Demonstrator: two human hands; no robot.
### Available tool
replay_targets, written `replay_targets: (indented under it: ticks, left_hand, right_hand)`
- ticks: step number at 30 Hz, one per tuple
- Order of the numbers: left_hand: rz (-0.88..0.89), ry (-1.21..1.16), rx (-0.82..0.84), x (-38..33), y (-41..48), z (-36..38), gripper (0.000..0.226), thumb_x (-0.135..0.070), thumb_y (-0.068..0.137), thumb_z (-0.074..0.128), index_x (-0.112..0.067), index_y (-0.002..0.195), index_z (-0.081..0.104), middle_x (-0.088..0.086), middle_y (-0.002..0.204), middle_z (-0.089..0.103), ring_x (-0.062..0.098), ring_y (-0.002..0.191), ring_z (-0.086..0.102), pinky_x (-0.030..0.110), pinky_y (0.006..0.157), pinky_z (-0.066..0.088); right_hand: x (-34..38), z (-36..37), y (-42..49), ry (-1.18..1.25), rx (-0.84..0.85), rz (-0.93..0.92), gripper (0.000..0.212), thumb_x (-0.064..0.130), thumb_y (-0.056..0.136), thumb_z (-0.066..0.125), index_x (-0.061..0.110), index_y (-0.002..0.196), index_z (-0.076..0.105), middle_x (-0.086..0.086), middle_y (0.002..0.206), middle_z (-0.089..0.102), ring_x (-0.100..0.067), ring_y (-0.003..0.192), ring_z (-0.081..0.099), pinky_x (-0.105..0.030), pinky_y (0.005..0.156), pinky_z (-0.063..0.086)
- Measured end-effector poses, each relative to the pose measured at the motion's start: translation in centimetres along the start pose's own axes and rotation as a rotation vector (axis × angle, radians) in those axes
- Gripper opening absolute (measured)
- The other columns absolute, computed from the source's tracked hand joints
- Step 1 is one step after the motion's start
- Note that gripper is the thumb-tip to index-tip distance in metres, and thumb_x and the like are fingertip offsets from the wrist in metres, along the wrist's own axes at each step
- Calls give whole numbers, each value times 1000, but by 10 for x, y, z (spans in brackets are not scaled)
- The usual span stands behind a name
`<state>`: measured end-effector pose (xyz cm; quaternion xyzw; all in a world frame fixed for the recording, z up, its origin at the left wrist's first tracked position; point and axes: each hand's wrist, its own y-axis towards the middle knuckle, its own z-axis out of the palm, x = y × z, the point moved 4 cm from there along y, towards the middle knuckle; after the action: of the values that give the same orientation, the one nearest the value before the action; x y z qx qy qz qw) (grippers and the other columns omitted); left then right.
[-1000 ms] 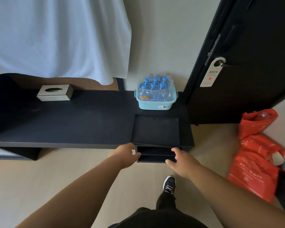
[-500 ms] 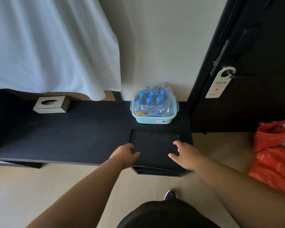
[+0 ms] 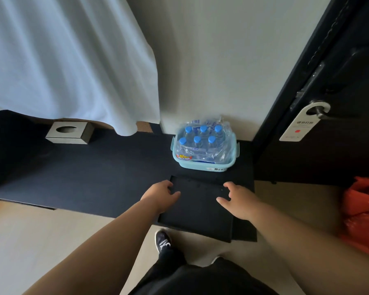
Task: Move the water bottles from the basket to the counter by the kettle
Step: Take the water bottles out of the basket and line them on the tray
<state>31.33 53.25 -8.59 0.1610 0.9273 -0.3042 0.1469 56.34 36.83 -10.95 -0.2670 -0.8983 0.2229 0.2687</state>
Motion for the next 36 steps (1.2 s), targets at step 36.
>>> replay_targets:
  ticks: [36]
  left_hand:
    - [267, 183, 128, -83, 207, -85, 19, -31, 85, 55, -30, 102, 64, -8, 93, 68, 18, 78, 68, 30, 62, 54]
  right_hand:
    - [135, -72, 186, -24, -200, 135, 56, 45, 101, 56, 26, 151, 36, -2, 112, 68, -23, 99, 68, -34, 67, 46]
